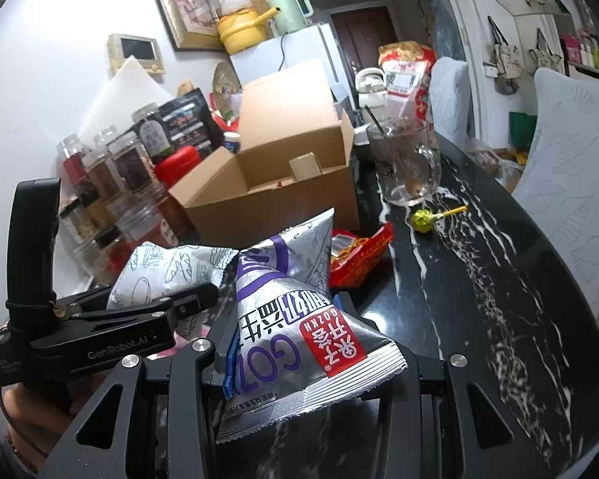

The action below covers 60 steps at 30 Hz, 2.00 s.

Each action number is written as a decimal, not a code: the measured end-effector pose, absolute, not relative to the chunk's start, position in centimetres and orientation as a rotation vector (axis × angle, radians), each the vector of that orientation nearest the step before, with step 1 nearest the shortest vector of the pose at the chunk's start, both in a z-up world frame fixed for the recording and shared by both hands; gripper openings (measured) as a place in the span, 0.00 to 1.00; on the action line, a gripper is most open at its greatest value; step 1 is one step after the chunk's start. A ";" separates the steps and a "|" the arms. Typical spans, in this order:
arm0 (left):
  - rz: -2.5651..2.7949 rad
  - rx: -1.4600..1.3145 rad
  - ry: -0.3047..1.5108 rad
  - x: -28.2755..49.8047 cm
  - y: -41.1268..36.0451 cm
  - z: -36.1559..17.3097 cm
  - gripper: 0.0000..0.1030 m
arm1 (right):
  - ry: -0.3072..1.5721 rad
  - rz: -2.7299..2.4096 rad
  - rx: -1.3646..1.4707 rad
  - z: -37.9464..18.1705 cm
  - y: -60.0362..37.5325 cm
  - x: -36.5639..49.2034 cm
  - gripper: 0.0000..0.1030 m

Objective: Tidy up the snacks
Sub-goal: 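Carry the white bag with left tool while right tool carries GOZI bag over box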

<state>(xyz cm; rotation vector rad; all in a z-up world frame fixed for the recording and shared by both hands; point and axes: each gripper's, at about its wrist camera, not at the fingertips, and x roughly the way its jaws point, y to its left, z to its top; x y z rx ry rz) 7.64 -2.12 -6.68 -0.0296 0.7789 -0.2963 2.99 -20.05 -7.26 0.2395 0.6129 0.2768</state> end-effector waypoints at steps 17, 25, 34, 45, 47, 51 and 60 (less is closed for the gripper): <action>-0.328 -0.067 0.650 2.1 -0.3 -2.2 0.61 | 0.525 0.347 0.231 -3.5 -18.0 -2.5 0.39; -0.299 -0.054 0.577 2.2 0.6 -0.2 0.61 | 0.472 0.362 0.219 -2.0 -16.9 -2.4 0.39; -0.325 -0.043 0.521 3.9 0.9 2.2 0.61 | 0.440 0.372 0.204 -0.4 -16.5 -0.4 0.39; -0.348 -0.082 0.507 11.2 1.4 4.2 0.61 | 0.446 0.353 0.195 1.9 -16.4 5.5 0.39; -0.348 -0.081 0.511 13.0 1.4 4.5 0.61 | 0.443 0.349 0.188 2.4 -16.3 7.0 0.39; -0.341 -0.083 0.524 16.3 1.4 4.9 0.61 | 0.443 0.355 0.172 3.1 -15.9 10.3 0.39; -0.315 -0.096 0.513 22.9 1.3 5.3 0.61 | 0.431 0.379 0.138 4.3 -15.7 17.4 0.39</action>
